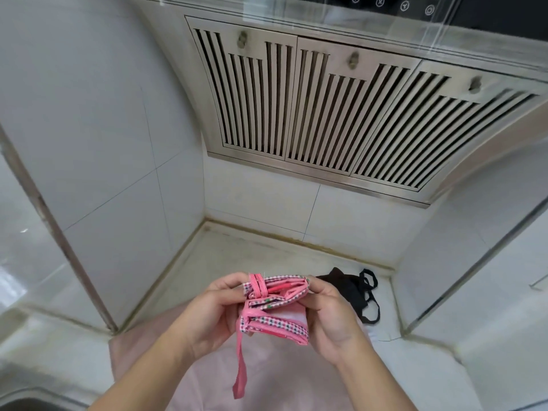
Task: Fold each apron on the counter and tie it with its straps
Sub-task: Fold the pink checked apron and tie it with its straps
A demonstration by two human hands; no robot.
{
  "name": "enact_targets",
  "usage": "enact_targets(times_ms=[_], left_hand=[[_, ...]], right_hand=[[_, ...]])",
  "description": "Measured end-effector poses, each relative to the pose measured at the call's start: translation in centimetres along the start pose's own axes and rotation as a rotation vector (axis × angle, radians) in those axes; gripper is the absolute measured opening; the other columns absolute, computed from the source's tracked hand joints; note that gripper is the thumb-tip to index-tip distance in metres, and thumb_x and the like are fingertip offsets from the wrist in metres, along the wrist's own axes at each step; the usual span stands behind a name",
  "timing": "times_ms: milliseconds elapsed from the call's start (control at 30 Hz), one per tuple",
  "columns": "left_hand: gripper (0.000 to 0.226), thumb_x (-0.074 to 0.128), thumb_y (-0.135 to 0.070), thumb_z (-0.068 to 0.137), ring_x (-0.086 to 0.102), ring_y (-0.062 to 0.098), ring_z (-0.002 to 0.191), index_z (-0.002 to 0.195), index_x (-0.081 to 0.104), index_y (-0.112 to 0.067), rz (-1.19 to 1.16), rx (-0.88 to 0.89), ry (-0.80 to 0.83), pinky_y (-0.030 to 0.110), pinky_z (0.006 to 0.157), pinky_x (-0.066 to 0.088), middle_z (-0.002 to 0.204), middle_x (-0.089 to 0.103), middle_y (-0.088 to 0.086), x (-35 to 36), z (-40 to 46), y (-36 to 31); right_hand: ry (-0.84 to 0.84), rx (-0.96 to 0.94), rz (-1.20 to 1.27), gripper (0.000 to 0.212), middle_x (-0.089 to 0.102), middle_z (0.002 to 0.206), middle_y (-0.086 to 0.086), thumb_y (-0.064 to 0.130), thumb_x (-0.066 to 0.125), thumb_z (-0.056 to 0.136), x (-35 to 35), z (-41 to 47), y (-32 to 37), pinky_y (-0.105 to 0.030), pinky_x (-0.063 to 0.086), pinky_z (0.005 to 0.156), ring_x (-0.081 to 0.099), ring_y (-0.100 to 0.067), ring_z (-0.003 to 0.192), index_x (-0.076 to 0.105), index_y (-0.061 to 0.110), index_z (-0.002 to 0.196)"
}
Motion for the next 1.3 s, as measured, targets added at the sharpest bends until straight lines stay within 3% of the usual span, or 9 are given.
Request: enact_targets(times_ms=[100, 267, 400, 633, 767, 867, 1000, 1100, 1300], left_hand=[[0.016, 0.075, -0.004, 0.069, 0.063, 0.031, 0.053, 0.084, 0.070, 0.000, -0.030, -0.044, 0.026, 0.037, 0.046, 0.057, 0.078, 0.065, 0.023, 0.8, -0.4, -0.2], [0.041, 0.057, -0.032, 0.096, 0.063, 0.037, 0.095, 0.127, 0.069, -0.008, 0.076, -0.124, 0.022, 0.045, 0.080, 0.053, 0.117, 0.068, 0.024, 1.4, -0.5, -0.1], [0.028, 0.057, -0.026, 0.104, 0.069, 0.031, 0.081, 0.121, 0.073, -0.010, 0.229, -0.081, -0.066, 0.037, 0.064, 0.058, 0.103, 0.073, 0.022, 1.8, -0.5, -0.8], [0.045, 0.076, 0.010, 0.086, 0.067, 0.033, 0.086, 0.124, 0.071, -0.015, 0.460, 0.119, -0.053, 0.043, 0.071, 0.057, 0.114, 0.069, 0.029, 2.4, -1.4, -2.8], [0.062, 0.078, 0.009, 0.078, 0.063, 0.033, 0.088, 0.130, 0.069, -0.023, 0.467, 0.185, -0.101, 0.066, 0.082, 0.056, 0.112, 0.067, 0.028, 2.1, -1.7, -3.5], [0.060, 0.078, 0.012, 0.081, 0.064, 0.029, 0.082, 0.127, 0.070, -0.026, 0.549, 0.179, -0.092, 0.057, 0.082, 0.058, 0.104, 0.071, 0.018, 2.2, -2.1, -3.9], [0.041, 0.074, 0.011, 0.085, 0.063, 0.028, 0.068, 0.112, 0.074, -0.020, 0.597, 0.216, -0.113, 0.041, 0.062, 0.057, 0.086, 0.071, 0.012, 2.6, -2.7, -4.6], [0.025, 0.073, 0.010, 0.088, 0.048, 0.019, 0.055, 0.099, 0.073, -0.013, 0.572, 0.223, -0.153, 0.029, 0.054, 0.042, 0.067, 0.058, 0.005, 2.1, -3.0, -4.6], [0.020, 0.077, 0.001, 0.091, 0.064, 0.027, 0.068, 0.103, 0.075, -0.015, 0.509, 0.240, -0.186, 0.040, 0.067, 0.053, 0.091, 0.071, 0.017, 1.3, -3.8, -5.4]], right_hand=[[-0.028, -0.035, -0.135, 0.041, 0.074, 0.087, -0.026, -0.022, 0.050, 0.084, -1.0, 0.4, 0.5, -0.045, 0.052, 0.075, 0.067, -0.039, 0.081, 0.080, 0.004, 0.078], [-0.050, -0.106, -0.443, 0.057, 0.071, 0.068, -0.018, -0.026, 0.039, 0.082, -0.3, -0.1, 2.5, -0.028, 0.045, 0.047, 0.064, -0.024, 0.055, 0.079, 0.010, 0.065], [-0.044, -0.140, -0.523, 0.047, 0.070, 0.062, -0.012, -0.028, 0.038, 0.081, 0.5, -0.5, 3.2, -0.024, 0.045, 0.046, 0.063, -0.016, 0.052, 0.077, -0.003, 0.071], [0.056, -0.101, -0.497, 0.028, 0.074, 0.093, -0.015, 0.023, 0.052, 0.096, 1.6, -2.0, 3.2, -0.042, 0.060, 0.069, 0.072, -0.027, 0.083, 0.073, 0.004, 0.095], [-0.050, -0.180, -0.556, 0.021, 0.075, 0.094, -0.018, -0.003, 0.058, 0.100, 2.3, -2.7, 3.2, -0.050, 0.063, 0.065, 0.076, -0.040, 0.077, 0.071, 0.011, 0.091], [-0.081, -0.203, -0.631, 0.029, 0.077, 0.093, -0.011, -0.006, 0.059, 0.096, 2.3, -2.7, 3.3, -0.046, 0.062, 0.072, 0.076, -0.032, 0.082, 0.076, 0.016, 0.088], [-0.155, -0.264, -0.754, 0.019, 0.074, 0.095, -0.002, 0.040, 0.072, 0.081, 2.7, -2.4, 3.9, -0.033, 0.055, 0.081, 0.069, -0.014, 0.090, 0.080, 0.023, 0.084], [-0.216, -0.310, -0.842, 0.005, 0.071, 0.099, 0.004, 0.025, 0.082, 0.082, 3.3, -2.3, 4.4, -0.021, 0.048, 0.084, 0.066, -0.003, 0.093, 0.079, 0.026, 0.078], [-0.175, -0.250, -0.552, 0.036, 0.072, 0.117, -0.001, 0.046, 0.081, 0.076, 3.2, -2.6, 3.8, -0.056, 0.050, 0.108, 0.066, -0.024, 0.123, 0.079, 0.012, 0.087]])
Point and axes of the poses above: each hand's wrist, its own z-axis towards the middle knuckle, its own x-axis out of the palm, y = z × x, the point moved 10 cm from there along z, towards the middle knuckle
